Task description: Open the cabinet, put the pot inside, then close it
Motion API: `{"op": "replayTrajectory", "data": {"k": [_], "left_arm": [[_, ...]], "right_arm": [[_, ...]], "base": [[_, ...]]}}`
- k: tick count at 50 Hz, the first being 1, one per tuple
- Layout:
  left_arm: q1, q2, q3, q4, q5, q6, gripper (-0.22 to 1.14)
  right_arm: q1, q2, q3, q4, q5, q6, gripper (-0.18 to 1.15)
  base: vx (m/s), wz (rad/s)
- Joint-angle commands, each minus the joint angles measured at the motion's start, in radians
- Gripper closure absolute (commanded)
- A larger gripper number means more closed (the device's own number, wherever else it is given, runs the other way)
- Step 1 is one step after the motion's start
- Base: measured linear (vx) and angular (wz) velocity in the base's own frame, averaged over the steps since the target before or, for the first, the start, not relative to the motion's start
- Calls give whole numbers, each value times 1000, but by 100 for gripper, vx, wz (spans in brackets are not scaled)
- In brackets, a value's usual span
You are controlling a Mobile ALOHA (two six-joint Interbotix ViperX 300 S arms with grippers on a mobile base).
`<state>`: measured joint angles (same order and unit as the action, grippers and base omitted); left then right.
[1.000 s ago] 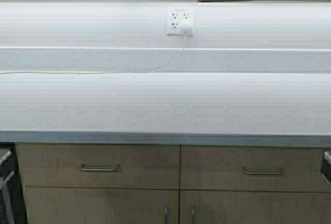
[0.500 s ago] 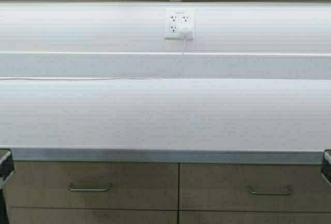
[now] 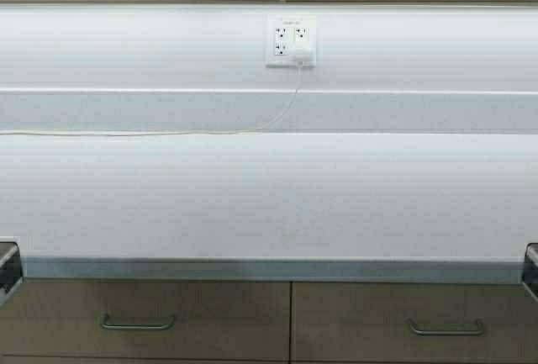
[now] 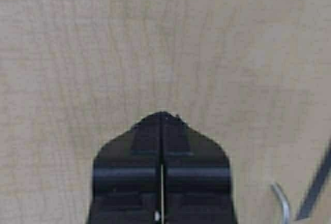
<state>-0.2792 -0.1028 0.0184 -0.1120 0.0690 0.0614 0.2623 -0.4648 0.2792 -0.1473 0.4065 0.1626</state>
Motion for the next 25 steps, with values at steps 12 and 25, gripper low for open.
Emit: {"op": "replayTrajectory", "data": {"k": [12, 25], "left_arm": [[-6, -227, 169, 3, -11, 14, 88], [-11, -161, 141, 3, -72, 15, 88]], "right_arm": [[26, 120, -101, 25, -92, 9, 91], [25, 118, -121, 18, -84, 23, 91]], "base": [[5, 2], [5, 13]]}}
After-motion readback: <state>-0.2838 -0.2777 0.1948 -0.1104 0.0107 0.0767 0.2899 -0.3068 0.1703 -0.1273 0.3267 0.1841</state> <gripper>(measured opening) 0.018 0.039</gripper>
